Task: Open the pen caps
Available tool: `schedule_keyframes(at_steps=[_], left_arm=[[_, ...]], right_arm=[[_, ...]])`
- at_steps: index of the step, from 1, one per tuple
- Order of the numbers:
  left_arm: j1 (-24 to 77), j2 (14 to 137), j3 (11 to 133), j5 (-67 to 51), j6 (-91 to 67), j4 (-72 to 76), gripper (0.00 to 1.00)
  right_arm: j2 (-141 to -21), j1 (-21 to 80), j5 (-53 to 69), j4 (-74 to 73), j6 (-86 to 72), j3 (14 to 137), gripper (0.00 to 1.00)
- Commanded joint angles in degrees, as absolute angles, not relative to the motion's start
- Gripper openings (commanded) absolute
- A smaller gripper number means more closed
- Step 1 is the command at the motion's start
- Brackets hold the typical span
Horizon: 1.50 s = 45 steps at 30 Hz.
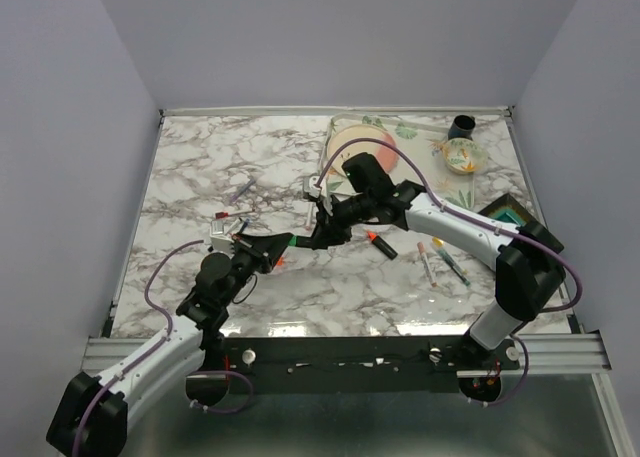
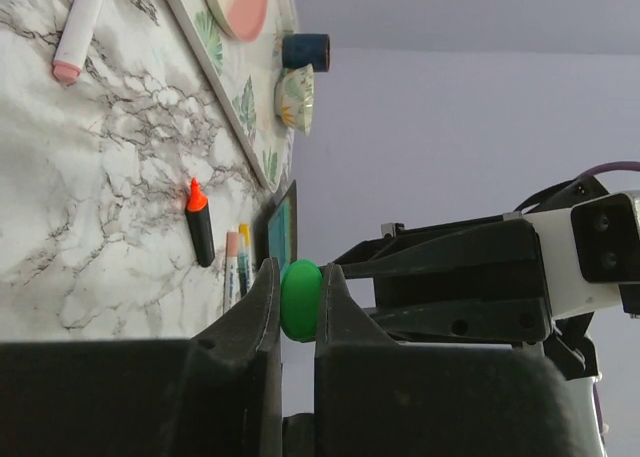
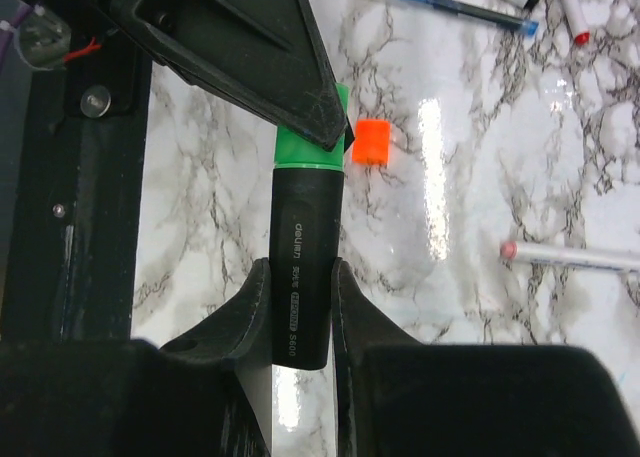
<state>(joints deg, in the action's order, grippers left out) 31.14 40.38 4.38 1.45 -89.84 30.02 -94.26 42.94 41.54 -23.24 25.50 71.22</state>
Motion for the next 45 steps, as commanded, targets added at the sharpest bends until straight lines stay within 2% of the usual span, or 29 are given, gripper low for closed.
schedule_keyframes(at_steps=[1, 7, 12, 14, 15, 18, 27, 36, 45], left_arm=[[23.29, 32.53, 1.41, 13.01, -88.59, 15.56, 0.0], [21.27, 30.85, -2.45, 10.64, -91.84, 16.78, 0.0], [20.83, 31.99, -0.45, 7.83, -90.89, 17.67, 0.0], [20.92, 34.79, 2.8, 4.76, -89.04, 18.19, 0.0], [21.0, 35.94, 3.68, 3.7, -88.69, 18.72, 0.0], [23.27, 39.9, 6.41, 1.14, -88.59, 21.0, 0.0], [33.3, 42.89, 8.53, 10.35, -91.75, 22.85, 0.0], [37.78, 47.02, 11.33, 11.07, -91.49, 23.9, 0.0], [44.56, 56.95, 15.29, 12.92, -91.76, 29.7, 0.0]], right_arm=[[-95.62, 39.99, 35.69, -38.41, 26.72, 69.26, 0.01], [-96.24, 39.99, 33.93, -38.23, 27.42, 69.0, 0.01], [-95.63, 40.17, 36.38, -38.32, 29.18, 68.73, 0.01], [-95.63, 40.43, 37.26, -38.23, 29.79, 68.64, 0.1], [-95.63, 40.6, 37.27, -38.23, 29.88, 68.64, 0.19], [-95.45, 41.31, 37.44, -38.32, 30.67, 68.73, 0.33], [-95.36, 41.75, 35.07, -37.18, 30.67, 68.38, 0.6], [-94.48, 41.92, 34.72, -36.39, 30.15, 68.38, 0.72], [-93.87, 41.92, 32.25, -34.37, 29.09, 68.29, 0.74]])
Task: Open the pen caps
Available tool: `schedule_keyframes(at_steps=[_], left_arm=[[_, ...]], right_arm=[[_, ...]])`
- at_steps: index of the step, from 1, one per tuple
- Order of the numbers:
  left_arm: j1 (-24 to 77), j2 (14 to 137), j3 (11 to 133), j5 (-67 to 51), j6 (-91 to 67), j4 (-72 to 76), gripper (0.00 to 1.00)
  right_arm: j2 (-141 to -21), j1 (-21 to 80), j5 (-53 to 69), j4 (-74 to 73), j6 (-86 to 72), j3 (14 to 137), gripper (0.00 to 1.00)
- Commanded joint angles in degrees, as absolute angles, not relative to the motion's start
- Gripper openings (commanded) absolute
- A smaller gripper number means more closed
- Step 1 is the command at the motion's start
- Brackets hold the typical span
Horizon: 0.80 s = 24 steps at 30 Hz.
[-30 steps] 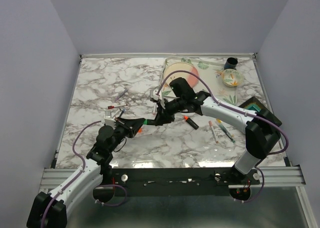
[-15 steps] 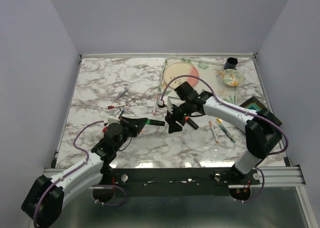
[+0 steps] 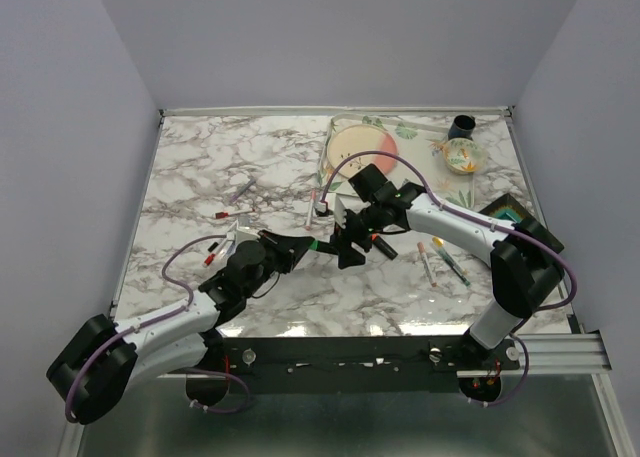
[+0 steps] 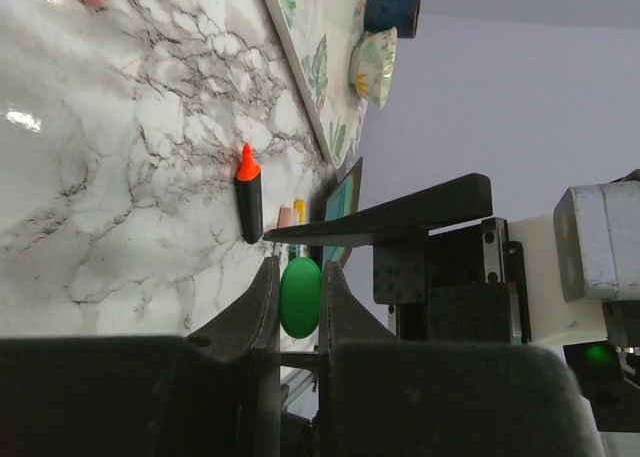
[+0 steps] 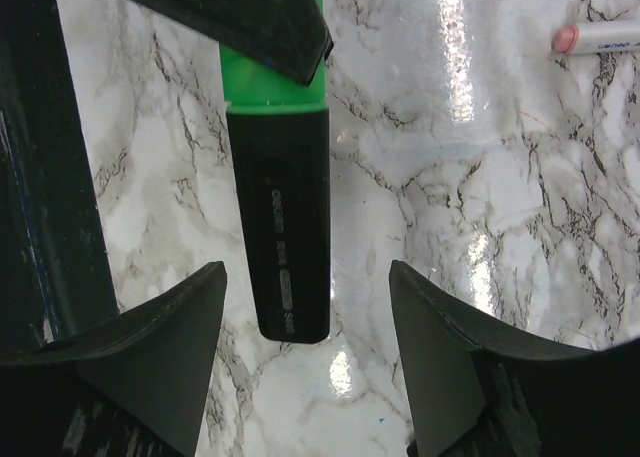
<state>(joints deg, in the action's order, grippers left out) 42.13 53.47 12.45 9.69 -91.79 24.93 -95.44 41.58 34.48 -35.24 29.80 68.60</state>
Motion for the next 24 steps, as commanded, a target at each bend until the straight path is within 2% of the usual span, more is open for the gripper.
schedule_keyframes(at_steps=[1, 5, 8, 11, 12, 13, 18, 22, 24], left_arm=[[45.43, 57.65, 15.55, 13.01, -91.84, 30.23, 0.0], [47.02, 61.07, 16.61, 13.45, -92.2, 32.69, 0.0], [47.9, 62.57, 17.22, 13.71, -92.46, 34.01, 0.0], [48.08, 63.11, 17.14, 14.5, -92.9, 34.45, 0.0], [47.99, 62.67, 16.62, 15.2, -93.25, 34.71, 0.0], [47.99, 62.14, 15.92, 16.6, -93.86, 34.63, 0.0], [42.2, 47.84, 7.4, 25.48, -99.3, 27.8, 0.0], [30.18, 32.55, 3.43, 22.07, -100.81, 13.92, 0.0], [27.26, 24.37, 2.64, 21.19, -100.2, 6.46, 0.0]], right_arm=[[-93.78, 41.92, 32.17, -34.37, 29.09, 68.2, 0.74], [-94.22, 42.01, 32.43, -34.19, 28.48, 68.38, 0.72], [-94.31, 41.92, 34.0, -34.36, 28.3, 68.47, 0.65], [-94.92, 42.01, 35.94, -36.02, 28.65, 69.25, 0.29], [-95.1, 42.1, 36.38, -36.47, 28.91, 69.69, 0.05], [-95.18, 42.19, 36.47, -36.82, 28.92, 69.7, 0.0], [-95.62, 42.45, 35.95, -38.32, 28.92, 69.35, 0.01], [-96.77, 42.63, 35.68, -39.02, 28.83, 69.61, 0.01], [-96.68, 42.71, 35.25, -38.58, 28.65, 69.35, 0.0]])
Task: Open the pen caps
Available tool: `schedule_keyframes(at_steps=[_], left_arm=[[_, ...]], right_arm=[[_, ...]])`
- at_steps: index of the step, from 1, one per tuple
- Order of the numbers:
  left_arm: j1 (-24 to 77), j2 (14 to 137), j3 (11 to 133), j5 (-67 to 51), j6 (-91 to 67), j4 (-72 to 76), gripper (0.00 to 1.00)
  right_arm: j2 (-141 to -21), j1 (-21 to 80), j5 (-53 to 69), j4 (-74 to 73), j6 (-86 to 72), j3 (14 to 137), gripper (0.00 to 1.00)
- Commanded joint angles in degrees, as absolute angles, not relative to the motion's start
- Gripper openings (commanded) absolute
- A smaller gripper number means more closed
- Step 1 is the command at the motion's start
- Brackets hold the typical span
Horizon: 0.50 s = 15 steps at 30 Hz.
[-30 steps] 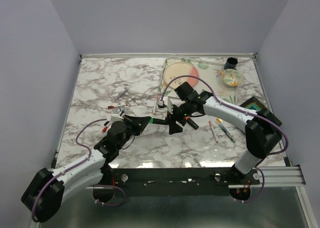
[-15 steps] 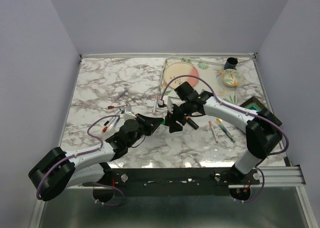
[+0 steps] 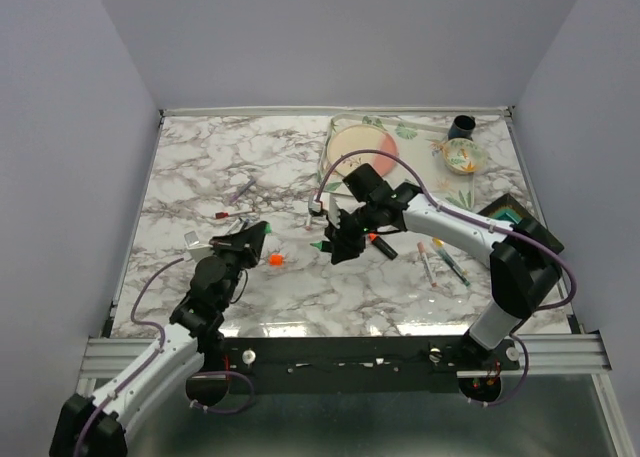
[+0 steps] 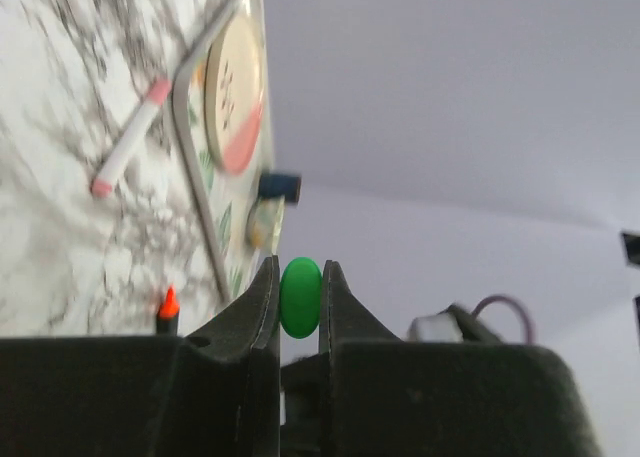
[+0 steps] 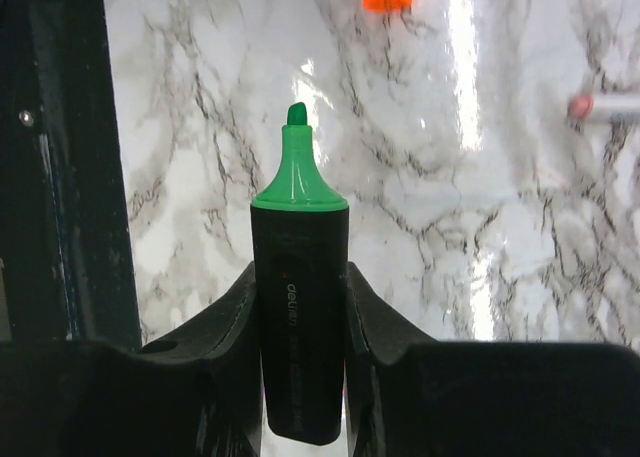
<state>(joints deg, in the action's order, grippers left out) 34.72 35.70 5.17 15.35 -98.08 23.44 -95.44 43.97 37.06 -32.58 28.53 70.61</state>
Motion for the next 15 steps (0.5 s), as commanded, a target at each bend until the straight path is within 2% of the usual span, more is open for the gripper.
schedule_keyframes(at_steps=[1, 4, 8, 12, 15], left_arm=[[26.12, 22.26, 2.2, 19.27, -100.02, 4.94, 0.0], [23.03, 18.28, 0.97, 15.58, -99.23, 1.32, 0.0], [22.59, 20.82, 2.36, 11.79, -92.75, -3.41, 0.0], [22.59, 22.94, 3.34, 9.67, -88.26, -9.47, 0.0], [22.59, 23.47, 3.43, 8.88, -85.96, -12.46, 0.0]], right_arm=[[-96.68, 42.71, 34.98, -38.67, 28.65, 69.35, 0.01], [-96.59, 42.71, 33.14, -37.8, 28.22, 68.91, 0.01], [-99.22, 42.45, 21.66, -35.86, 25.23, 68.73, 0.01], [-100.28, 42.45, 15.39, -36.03, 25.31, 68.73, 0.12], [-100.81, 42.45, 10.47, -36.47, 26.45, 68.2, 0.17]])
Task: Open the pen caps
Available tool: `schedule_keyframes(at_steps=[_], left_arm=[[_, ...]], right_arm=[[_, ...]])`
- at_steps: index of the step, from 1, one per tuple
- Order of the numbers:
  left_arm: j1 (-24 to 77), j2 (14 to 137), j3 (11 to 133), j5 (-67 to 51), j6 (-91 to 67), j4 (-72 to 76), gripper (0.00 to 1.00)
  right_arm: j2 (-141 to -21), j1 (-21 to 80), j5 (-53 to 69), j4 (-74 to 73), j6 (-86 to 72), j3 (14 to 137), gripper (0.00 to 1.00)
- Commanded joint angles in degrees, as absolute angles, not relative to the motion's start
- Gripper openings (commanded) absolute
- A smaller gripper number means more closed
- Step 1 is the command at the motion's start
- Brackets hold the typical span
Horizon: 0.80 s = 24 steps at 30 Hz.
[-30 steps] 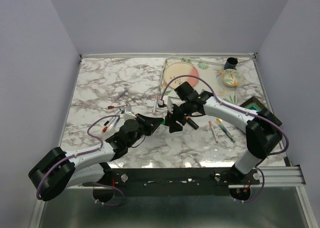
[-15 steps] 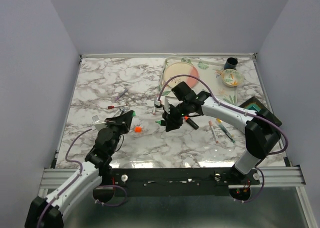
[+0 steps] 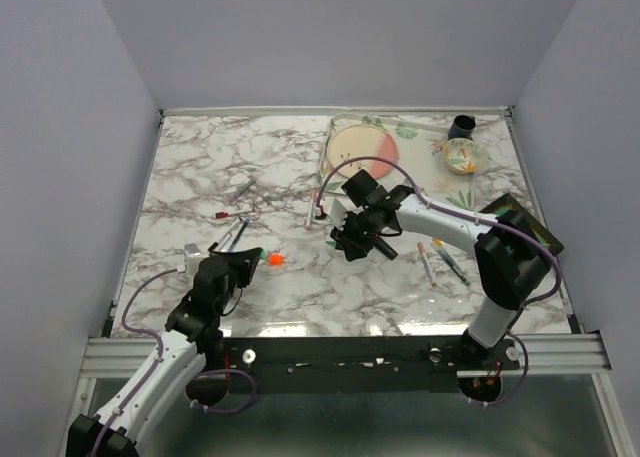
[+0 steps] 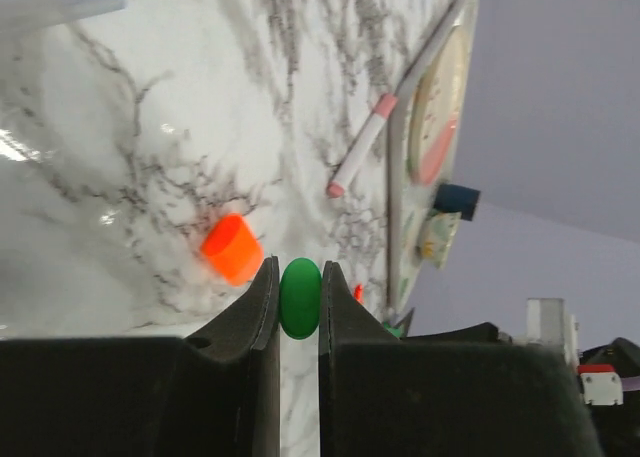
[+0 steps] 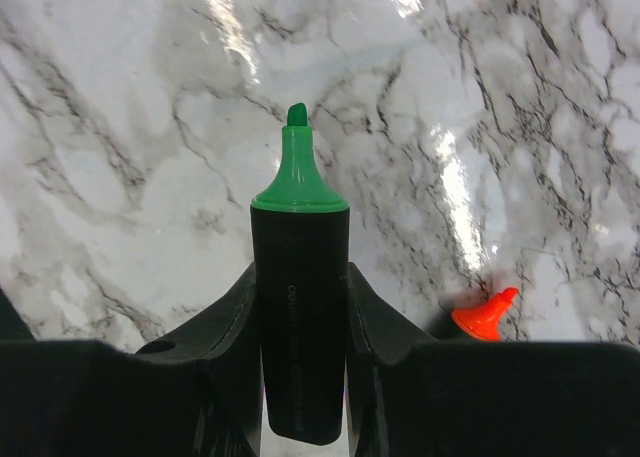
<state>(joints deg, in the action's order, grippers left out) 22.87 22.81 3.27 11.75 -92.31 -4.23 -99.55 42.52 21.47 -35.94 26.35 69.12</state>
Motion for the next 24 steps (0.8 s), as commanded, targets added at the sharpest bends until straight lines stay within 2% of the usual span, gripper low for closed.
schedule_keyframes(at_steps=[1, 9, 12, 13, 14, 20, 24], left_arm=[[22.59, 23.47, 3.17, 8.62, -85.7, -12.83, 0.0], [22.59, 22.76, 1.32, 7.82, -84.2, -15.91, 0.05], [22.59, 23.38, 0.53, 7.56, -84.46, -15.38, 0.16], [22.59, 23.47, 0.44, 7.56, -84.46, -15.38, 0.23], [22.59, 23.64, 0.44, 7.56, -84.46, -15.73, 0.26], [22.59, 23.64, 0.26, 7.47, -84.11, -16.43, 0.32], [22.59, 23.47, 0.26, 7.56, -83.94, -17.58, 0.34]], right_arm=[[-101.16, 42.45, 9.15, -36.47, 26.63, 67.94, 0.18], [-104.67, 42.45, 3.52, -38.41, 26.81, 68.12, 0.32], [-105.56, 42.45, 1.85, -38.5, 26.89, 68.03, 0.37], [-105.64, 42.45, 1.85, -38.58, 26.89, 68.11, 0.4], [-105.47, 42.45, 1.5, -38.58, 26.98, 68.03, 0.42], [-105.38, 42.45, 1.32, -38.76, 26.89, 68.03, 0.55], [-105.12, 42.45, 2.02, -38.94, 26.81, 68.38, 0.57]])
